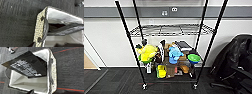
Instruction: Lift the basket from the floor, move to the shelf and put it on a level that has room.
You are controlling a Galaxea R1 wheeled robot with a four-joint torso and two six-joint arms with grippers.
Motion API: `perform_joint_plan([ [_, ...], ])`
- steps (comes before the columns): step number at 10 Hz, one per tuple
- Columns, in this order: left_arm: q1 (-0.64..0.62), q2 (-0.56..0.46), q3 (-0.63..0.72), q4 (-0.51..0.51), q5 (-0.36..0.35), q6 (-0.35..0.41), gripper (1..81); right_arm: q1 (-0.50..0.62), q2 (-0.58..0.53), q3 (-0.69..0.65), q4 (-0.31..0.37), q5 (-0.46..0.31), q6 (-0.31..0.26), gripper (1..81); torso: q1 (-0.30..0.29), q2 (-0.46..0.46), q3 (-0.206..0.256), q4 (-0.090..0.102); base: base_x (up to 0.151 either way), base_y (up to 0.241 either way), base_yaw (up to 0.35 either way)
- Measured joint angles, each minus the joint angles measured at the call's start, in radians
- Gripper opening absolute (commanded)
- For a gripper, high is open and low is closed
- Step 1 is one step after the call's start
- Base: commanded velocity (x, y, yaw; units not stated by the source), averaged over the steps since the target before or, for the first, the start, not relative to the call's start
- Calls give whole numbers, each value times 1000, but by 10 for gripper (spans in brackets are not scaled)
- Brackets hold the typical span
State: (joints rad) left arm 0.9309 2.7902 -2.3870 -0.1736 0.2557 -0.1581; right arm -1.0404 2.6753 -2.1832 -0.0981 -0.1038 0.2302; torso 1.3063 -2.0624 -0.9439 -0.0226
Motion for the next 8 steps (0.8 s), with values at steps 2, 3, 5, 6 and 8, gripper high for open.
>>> perform_joint_plan([
  [2, 0, 2, 0, 0, 4, 0, 811, 14, 3, 0, 7, -23, 0, 811, 43, -69, 0, 0, 0, 0, 0],
  [3, 1, 3, -1, 0, 5, 0, 811, 14, 4, 0, 8, -29, 0, 811, 63, -101, 0, 0, 0, 0, 0],
  [5, -4, 3, -1, 0, 5, 0, 811, 18, 4, -3, 10, -32, 0, 811, 93, -150, -25, 0, 0, 0, 0],
  [6, -9, 4, -1, 0, 7, 0, 811, 25, 4, -3, 12, -33, 0, 811, 112, -180, -54, 0, 0, 0, 0],
  [8, -17, 8, -1, 1, 7, 0, 811, 43, 5, -5, 27, -36, 0, 811, 135, -215, -86, 0, 0, 0, 0],
])
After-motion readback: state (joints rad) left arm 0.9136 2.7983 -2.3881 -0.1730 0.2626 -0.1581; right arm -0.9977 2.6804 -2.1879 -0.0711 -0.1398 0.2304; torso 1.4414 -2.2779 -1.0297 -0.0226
